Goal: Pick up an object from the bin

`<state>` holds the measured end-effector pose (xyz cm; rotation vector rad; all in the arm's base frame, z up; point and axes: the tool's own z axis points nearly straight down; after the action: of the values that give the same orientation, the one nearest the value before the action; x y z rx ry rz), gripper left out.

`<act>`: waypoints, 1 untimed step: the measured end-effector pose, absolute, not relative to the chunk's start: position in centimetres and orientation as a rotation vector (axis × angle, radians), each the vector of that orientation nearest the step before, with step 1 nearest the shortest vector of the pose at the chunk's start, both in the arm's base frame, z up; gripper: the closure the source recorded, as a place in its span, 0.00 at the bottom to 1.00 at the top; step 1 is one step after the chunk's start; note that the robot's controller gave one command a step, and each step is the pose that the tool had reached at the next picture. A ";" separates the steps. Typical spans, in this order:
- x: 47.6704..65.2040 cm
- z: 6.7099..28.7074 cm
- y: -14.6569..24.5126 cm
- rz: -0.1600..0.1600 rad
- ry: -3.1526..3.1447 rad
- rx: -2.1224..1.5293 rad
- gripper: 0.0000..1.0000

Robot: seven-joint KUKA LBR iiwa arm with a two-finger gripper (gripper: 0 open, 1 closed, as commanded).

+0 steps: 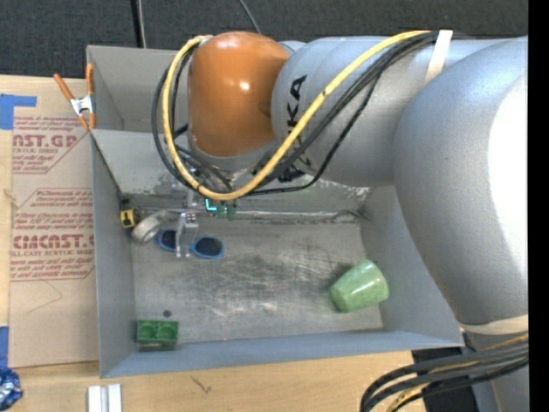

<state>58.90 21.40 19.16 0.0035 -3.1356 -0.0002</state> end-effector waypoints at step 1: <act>56.5 7.3 18.2 -0.010 -3.151 -0.156 0.00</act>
Offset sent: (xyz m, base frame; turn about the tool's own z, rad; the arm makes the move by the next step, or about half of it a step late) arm -0.0270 -0.0337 -0.1197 0.0998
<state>56.49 18.18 7.34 -0.1561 -3.1513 -0.0098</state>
